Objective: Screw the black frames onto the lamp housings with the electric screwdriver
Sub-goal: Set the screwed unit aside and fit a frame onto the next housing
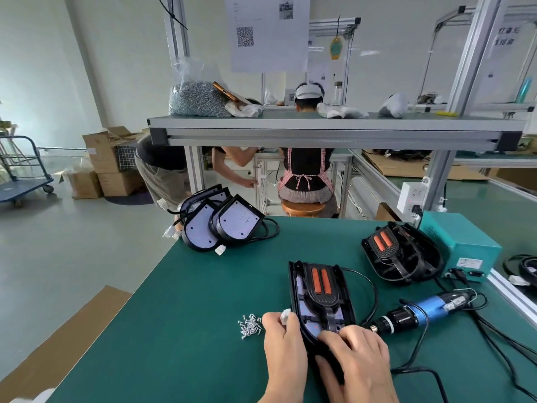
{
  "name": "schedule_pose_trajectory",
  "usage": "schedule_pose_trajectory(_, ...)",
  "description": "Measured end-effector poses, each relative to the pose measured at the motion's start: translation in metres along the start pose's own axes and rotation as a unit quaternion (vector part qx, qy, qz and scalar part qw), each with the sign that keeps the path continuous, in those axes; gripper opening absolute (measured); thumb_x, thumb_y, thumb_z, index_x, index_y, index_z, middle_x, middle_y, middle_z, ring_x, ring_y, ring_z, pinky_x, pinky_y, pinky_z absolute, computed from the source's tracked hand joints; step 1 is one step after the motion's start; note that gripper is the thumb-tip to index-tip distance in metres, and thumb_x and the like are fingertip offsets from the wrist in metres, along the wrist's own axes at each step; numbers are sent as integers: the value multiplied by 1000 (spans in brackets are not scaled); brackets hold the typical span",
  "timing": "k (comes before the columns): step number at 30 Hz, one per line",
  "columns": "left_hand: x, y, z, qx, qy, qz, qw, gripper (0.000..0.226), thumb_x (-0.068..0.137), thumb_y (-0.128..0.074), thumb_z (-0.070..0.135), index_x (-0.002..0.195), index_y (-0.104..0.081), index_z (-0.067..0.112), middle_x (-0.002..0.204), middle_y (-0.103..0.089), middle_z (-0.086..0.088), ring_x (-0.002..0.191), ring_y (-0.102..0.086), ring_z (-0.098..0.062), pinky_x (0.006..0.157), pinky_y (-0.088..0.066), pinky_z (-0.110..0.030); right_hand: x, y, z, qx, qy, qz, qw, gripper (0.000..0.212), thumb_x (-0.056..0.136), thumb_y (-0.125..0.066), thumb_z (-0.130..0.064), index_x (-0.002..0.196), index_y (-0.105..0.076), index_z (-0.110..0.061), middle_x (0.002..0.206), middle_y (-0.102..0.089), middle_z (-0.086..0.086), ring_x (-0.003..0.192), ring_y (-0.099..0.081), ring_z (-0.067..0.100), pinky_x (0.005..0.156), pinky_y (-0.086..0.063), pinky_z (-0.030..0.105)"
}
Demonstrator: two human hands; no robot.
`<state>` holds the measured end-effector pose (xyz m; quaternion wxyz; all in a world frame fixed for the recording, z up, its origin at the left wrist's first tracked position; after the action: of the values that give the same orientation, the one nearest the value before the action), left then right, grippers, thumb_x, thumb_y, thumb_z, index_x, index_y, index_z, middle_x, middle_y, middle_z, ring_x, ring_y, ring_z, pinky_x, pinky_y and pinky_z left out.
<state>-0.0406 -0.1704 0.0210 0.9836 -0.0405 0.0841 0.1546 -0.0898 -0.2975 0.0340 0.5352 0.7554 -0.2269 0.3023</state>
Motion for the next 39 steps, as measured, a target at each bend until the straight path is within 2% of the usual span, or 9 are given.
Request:
schedule_pose_trajectory(4,-1,2,-4,10,0,-5,1000,17,99,-51,24,92,-50,9,80,-57,-5,73,-51,-22,75,-50,-50,-1,0,0,25,20,-60,998,43,47,-94,-18,84,-73,-23,73,-47,-2,66,-52,19,78,-45,38)
schedule_pose_trajectory(9,-2,7,-8,31,12,-14,999,18,98,-52,22,89,-55,8,78,-63,-7,63,-54,-19,62,-54,-41,-5,-1,1,51,9,-69,996,35,57,-86,-23,88,-69,-24,80,-44,-4,71,-48,17,83,-39,34)
schedule_pose_trajectory(13,-1,12,0,105,-19,-33,994,22,99,-48,25,88,-57,8,90,-65,-10,75,-63,-20,73,-60,-46,-3,-2,-2,38,20,-67,997,26,62,-81,-26,85,-69,-23,78,-45,-5,68,-55,18,86,-37,39)
schedule_pose_trajectory(18,9,8,20,173,-72,-53,981,32,99,-40,28,73,-48,11,79,-57,-1,77,-49,-24,80,-46,-43,-4,-5,0,29,33,-65,997,21,67,-74,-30,86,-68,-24,78,-44,-6,68,-56,18,84,-35,38)
schedule_pose_trajectory(23,25,-4,18,194,-22,-88,977,27,98,-48,39,114,-54,18,102,-63,4,85,-56,-11,71,-42,-31,-4,-6,-2,11,27,-82,996,27,72,-71,-29,99,-69,-27,87,-49,-7,78,-61,18,95,-33,41)
schedule_pose_trajectory(27,26,-8,9,226,-50,-84,969,64,96,-58,37,151,-28,27,111,-57,8,93,-56,-11,79,-39,-28,-7,-7,-3,47,21,-116,992,54,65,-81,-23,117,-66,-25,98,-56,-7,94,-63,14,109,-28,44)
schedule_pose_trajectory(31,31,-10,5,250,-59,-87,963,71,89,-68,28,149,-29,29,113,-65,3,97,-60,-19,81,-44,-31,-2,7,4,150,-68,-17,986,53,78,-72,-15,130,-66,-13,112,-56,2,102,-58,20,91,-46,36)
schedule_pose_trajectory(34,33,-10,4,254,-54,-95,961,61,89,-67,25,141,-35,30,109,-67,5,94,-63,-17,74,-46,-29,8,16,9,106,-77,42,991,38,86,-65,-19,121,-71,-5,121,-59,15,116,-57,36,97,-49,51)
schedule_pose_trajectory(39,34,-10,3,256,-55,-94,961,57,88,-66,25,136,-37,32,98,-67,12,85,-61,-8,65,-43,-23,44,30,56,5,-209,-61,976,39,93,-67,-22,131,-64,-13,120,-54,14,114,-52,38,97,-45,50)
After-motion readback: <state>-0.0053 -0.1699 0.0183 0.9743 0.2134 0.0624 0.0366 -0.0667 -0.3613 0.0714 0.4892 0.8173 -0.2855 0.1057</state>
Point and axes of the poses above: each hand's wrist, its own x-axis towards the middle knuckle, its own y-axis out of the back of the hand, z = x × y, the point moved 4 cm from there along x, towards the middle knuckle
